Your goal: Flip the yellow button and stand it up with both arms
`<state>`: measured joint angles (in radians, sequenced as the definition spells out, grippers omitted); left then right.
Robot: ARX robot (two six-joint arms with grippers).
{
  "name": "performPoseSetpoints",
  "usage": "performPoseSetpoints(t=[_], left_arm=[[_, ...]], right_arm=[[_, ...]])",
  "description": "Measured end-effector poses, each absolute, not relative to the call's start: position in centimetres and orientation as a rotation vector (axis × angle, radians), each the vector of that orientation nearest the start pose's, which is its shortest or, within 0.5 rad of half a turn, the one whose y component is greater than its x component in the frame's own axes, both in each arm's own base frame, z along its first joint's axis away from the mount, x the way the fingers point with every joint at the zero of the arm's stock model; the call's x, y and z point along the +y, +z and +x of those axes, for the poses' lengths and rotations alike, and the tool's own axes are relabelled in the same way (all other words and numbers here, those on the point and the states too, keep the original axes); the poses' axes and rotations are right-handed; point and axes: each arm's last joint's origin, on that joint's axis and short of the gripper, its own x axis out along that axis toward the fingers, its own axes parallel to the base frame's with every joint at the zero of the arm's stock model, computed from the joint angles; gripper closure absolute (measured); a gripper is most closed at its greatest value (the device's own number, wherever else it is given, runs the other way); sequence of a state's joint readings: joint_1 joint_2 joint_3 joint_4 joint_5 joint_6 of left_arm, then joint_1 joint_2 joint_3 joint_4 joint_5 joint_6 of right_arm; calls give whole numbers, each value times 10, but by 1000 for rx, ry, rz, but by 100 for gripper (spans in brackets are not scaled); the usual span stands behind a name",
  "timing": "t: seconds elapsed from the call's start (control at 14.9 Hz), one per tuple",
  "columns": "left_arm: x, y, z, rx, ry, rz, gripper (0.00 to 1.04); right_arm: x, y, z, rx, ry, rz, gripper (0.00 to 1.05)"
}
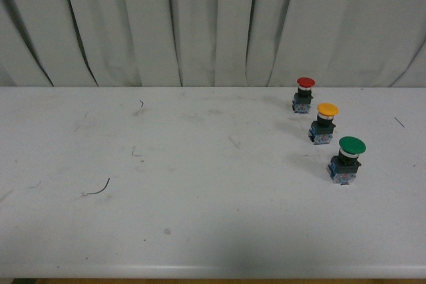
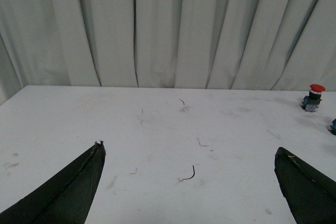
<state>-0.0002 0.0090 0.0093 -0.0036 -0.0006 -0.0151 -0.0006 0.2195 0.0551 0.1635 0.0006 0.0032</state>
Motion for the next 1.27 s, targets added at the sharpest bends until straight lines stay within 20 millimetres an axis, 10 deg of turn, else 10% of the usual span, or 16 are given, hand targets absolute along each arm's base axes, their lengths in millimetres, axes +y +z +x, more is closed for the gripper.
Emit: performPoseSetpoints(t=[0.67,1.0,1.27], left_arm=[[0,166,98,3,0,-15,7],[0,166,98,3,0,-15,7],[0,166,98,3,0,-15,7]], right_arm=[[0,167,97,-6,0,3,103],[0,167,97,-6,0,2,35],[0,167,97,-6,0,3,4]])
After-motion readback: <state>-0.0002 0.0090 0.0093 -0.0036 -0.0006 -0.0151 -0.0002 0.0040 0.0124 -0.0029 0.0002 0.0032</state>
